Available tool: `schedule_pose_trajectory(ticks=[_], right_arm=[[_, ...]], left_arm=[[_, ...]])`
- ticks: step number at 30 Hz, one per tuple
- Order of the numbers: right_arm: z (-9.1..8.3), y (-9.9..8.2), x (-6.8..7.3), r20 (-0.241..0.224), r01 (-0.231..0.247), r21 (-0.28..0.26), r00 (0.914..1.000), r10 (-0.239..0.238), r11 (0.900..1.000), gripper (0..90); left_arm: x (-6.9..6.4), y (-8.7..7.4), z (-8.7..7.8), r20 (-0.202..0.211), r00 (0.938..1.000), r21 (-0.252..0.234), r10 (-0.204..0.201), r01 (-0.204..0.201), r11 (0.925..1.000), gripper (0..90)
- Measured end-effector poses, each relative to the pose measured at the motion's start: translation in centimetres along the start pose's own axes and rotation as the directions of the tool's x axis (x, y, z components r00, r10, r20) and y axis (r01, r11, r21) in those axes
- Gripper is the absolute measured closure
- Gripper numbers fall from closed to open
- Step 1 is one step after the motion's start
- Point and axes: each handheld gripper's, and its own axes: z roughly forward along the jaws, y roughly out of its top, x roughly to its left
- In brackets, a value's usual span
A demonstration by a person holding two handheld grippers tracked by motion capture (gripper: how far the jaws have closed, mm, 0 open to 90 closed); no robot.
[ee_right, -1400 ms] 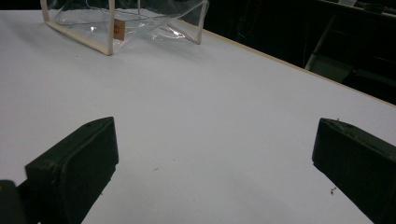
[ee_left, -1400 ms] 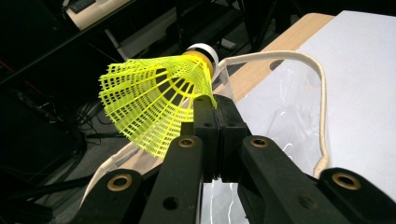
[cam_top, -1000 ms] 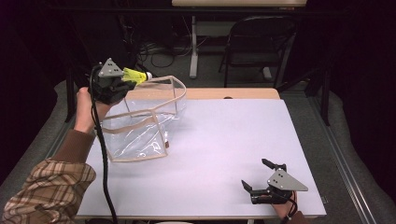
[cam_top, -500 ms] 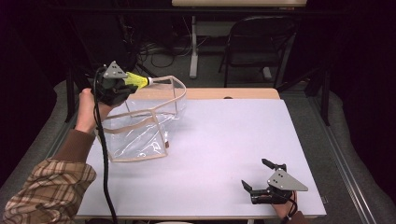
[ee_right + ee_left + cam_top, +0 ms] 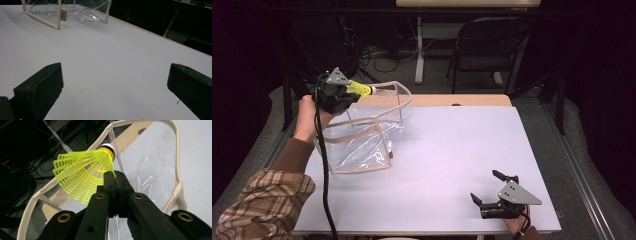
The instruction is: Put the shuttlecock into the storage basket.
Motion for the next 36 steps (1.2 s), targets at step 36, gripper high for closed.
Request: schedule_pose_trajectory(ticks=[36], right_arm=[[0.0,0.0,0.0,0.0,-0.005,0.004,1.0,0.005,1.0,0.2]], left_arm=[[-0.6,0.0,2.0,0.048,0.9986,0.081,0.023,-0.027,0.9963,89.0]])
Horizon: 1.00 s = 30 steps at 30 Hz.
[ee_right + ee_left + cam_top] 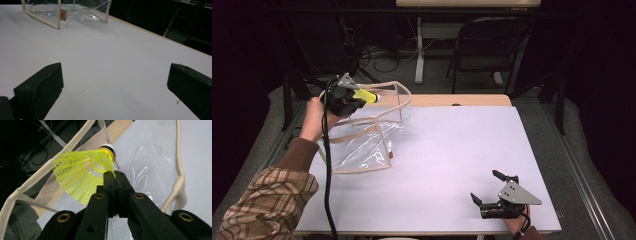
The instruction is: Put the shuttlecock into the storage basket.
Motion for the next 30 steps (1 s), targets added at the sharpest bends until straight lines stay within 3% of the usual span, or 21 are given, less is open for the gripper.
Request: schedule_pose_trajectory(ticks=[30], right_arm=[[0.1,0.0,0.0,-0.005,0.003,0.002,1.0,-0.003,1.0,0.2]], left_arm=[[0.0,0.1,1.2,0.04,0.9992,0.062,-0.004,0.001,0.9981,88.4]])
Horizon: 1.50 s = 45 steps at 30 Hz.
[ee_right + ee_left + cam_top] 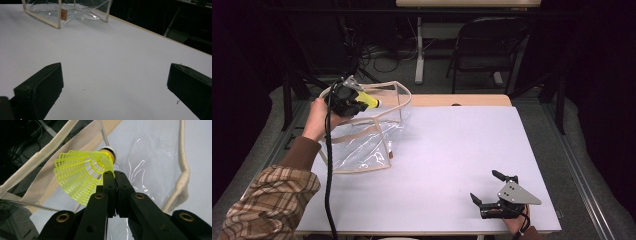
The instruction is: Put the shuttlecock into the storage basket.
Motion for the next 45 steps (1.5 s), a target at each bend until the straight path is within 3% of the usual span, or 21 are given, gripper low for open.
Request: schedule_pose_trajectory(ticks=[18,24,29,36,42,45], right_arm=[[0.0,0.0,0.0,0.0,0.0,0.001,1.0,0.0,1.0,0.2],[0.0,0.0,0.0,0.001,0.0,-0.001,1.0,0.0,1.0,0.2],[0.0,0.0,0.0,0.001,-0.001,0.004,1.0,0.001,1.0,0.2],[0.1,0.0,0.0,0.001,-0.002,0.003,1.0,0.002,1.0,0.2],[0.1,0.0,0.0,0.001,-0.002,0.003,1.0,0.002,1.0,0.2],[0.1,0.0,0.0,-0.001,-0.001,0.002,1.0,0.001,1.0,0.2]], left_arm=[[-0.1,0.0,0.7,0.02,0.9998,0.046,0.002,-0.003,0.9989,87.3],[0.1,0.0,0.6,-0.001,0.9994,0.028,-0.034,0.034,0.999,53.8],[0.2,-0.1,-0.3,-0.033,0.9975,-0.025,-0.062,0.061,0.9978,43.4],[-0.2,-0.2,-1.3,-0.037,0.996,-0.103,-0.081,0.077,0.9917,23.8],[-1.1,0.1,-2.1,-0.046,0.9961,-0.168,-0.075,0.067,0.9835,15.0],[-1.8,0.3,-2.6,-0.061,0.9948,-0.229,-0.082,0.065,0.9712,11.9]])
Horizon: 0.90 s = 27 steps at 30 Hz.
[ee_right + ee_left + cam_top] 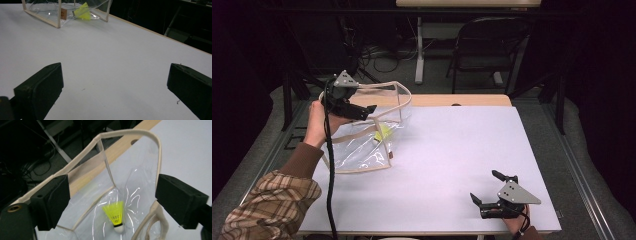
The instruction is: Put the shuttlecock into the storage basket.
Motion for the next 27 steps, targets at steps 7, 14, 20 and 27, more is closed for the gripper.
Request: schedule_pose_trajectory(ticks=[7,14,20,27], right_arm=[[0.0,0.0,-0.1,-0.002,-0.002,0.002,1.0,0.002,1.0,0.2],[-0.2,-0.1,-0.2,0.003,-0.005,0.002,1.0,0.005,1.0,0.2],[-0.2,-0.2,-0.2,0.004,-0.014,-0.001,0.9999,0.014,0.9999,0.2],[-0.3,-0.2,-0.3,0.008,-0.014,0.0,0.9999,0.014,0.9999,0.2]], left_arm=[[-1.0,0.3,-0.5,-0.006,1.0,-0.056,-0.006,0.006,0.9984,2.8],[-1.9,0.3,-0.6,0.003,0.9995,-0.108,-0.03,0.031,0.9937,0.1],[-3.2,0.1,-0.4,0.0,0.9997,-0.139,-0.023,0.022,0.99,0.0],[-4.5,-0.3,-0.6,0.002,0.9999,-0.181,-0.016,0.016,0.9833,0.0]])
